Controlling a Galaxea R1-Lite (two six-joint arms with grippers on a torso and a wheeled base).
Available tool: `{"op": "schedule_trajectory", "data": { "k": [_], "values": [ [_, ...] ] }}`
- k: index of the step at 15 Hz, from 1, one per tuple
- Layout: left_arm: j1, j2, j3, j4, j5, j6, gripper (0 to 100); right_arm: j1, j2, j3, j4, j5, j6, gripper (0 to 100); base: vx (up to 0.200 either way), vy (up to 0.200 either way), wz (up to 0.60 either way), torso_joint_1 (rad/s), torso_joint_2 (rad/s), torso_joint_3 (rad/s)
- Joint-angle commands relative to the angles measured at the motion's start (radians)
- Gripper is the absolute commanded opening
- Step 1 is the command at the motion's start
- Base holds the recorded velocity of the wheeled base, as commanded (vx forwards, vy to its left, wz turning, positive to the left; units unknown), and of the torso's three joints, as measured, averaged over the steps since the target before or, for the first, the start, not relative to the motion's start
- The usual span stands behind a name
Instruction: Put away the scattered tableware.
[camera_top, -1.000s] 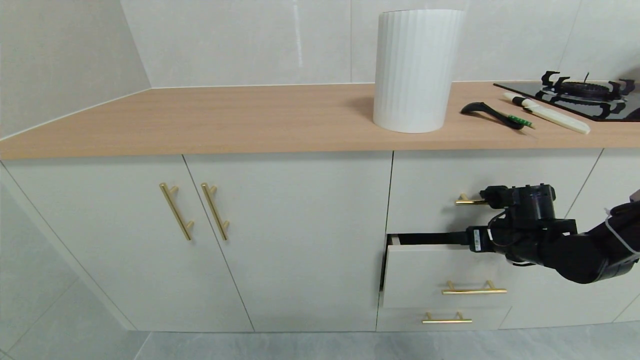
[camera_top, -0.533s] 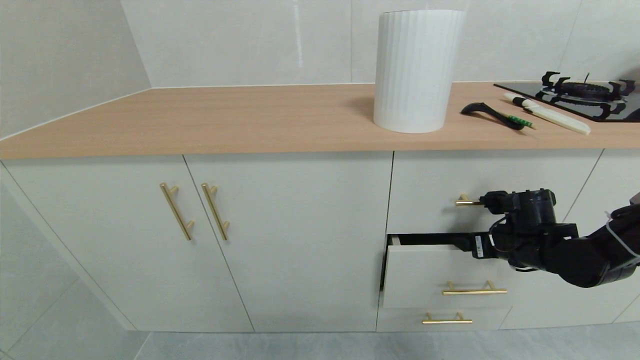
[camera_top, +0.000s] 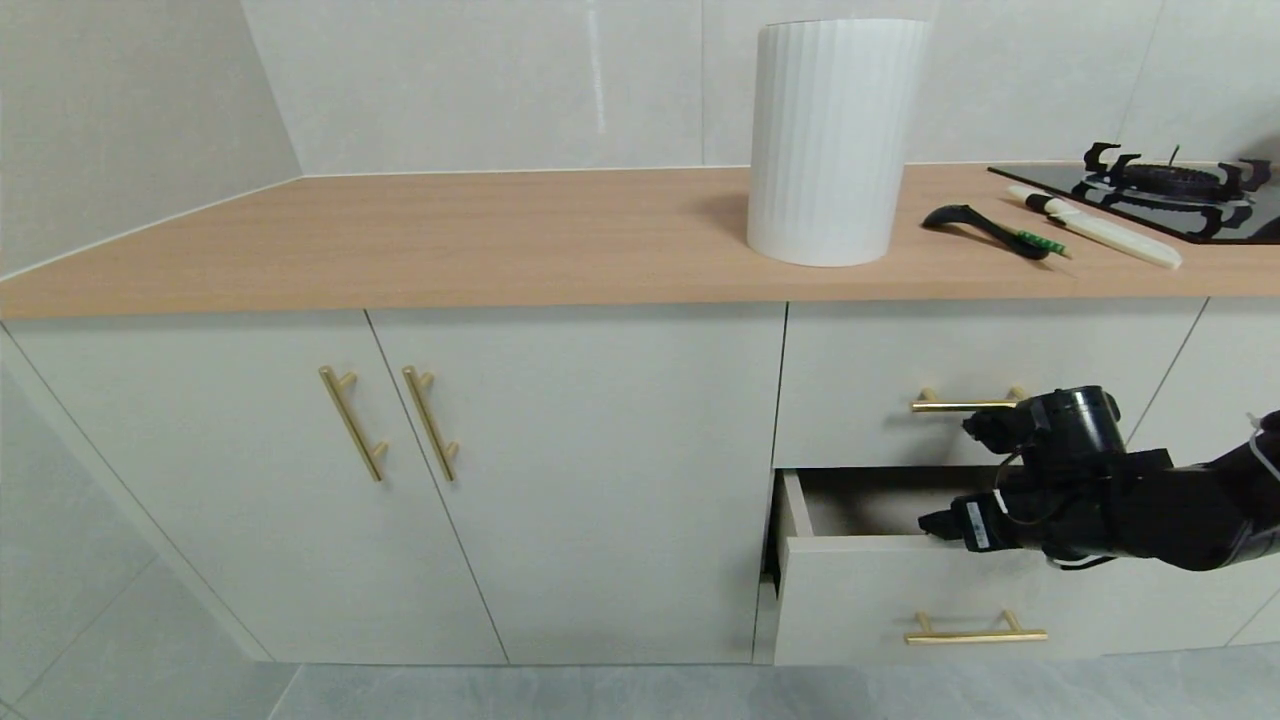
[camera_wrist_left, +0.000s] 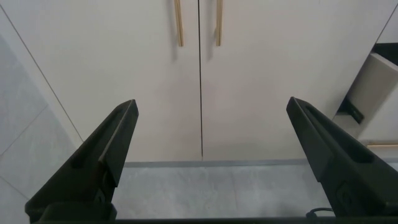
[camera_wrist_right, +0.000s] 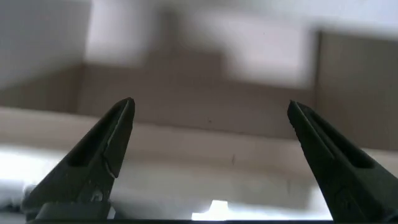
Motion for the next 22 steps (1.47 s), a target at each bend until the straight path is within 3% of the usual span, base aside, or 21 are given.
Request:
{"op": "schedule_trajectory", "data": {
  "k": [1,8,16,22],
  "values": [
    [0.0,0.001,0.0,0.0,0.0,0.0,100,0.0,-0.025,-0.001,0.018,0.0,-0.001,100,0.0,0.0,0.0,0.0,0.0,0.0],
    [0.0,0.001,0.0,0.0,0.0,0.0,100,0.001,-0.18,0.067,0.228,0.004,0.0,100,0.0,0.0,0.0,0.0,0.0,0.0],
    [0.0,0.001,0.0,0.0,0.0,-0.001,100,0.003,-0.318,0.082,0.59,0.043,-0.001,100,0.0,0.0,0.0,0.0,0.0,0.0],
    [0.0,0.001,0.0,0.0,0.0,0.0,100,0.023,-0.305,0.194,0.616,0.041,0.0,100,0.0,0.0,0.0,0.0,0.0,0.0]
  ]
}}
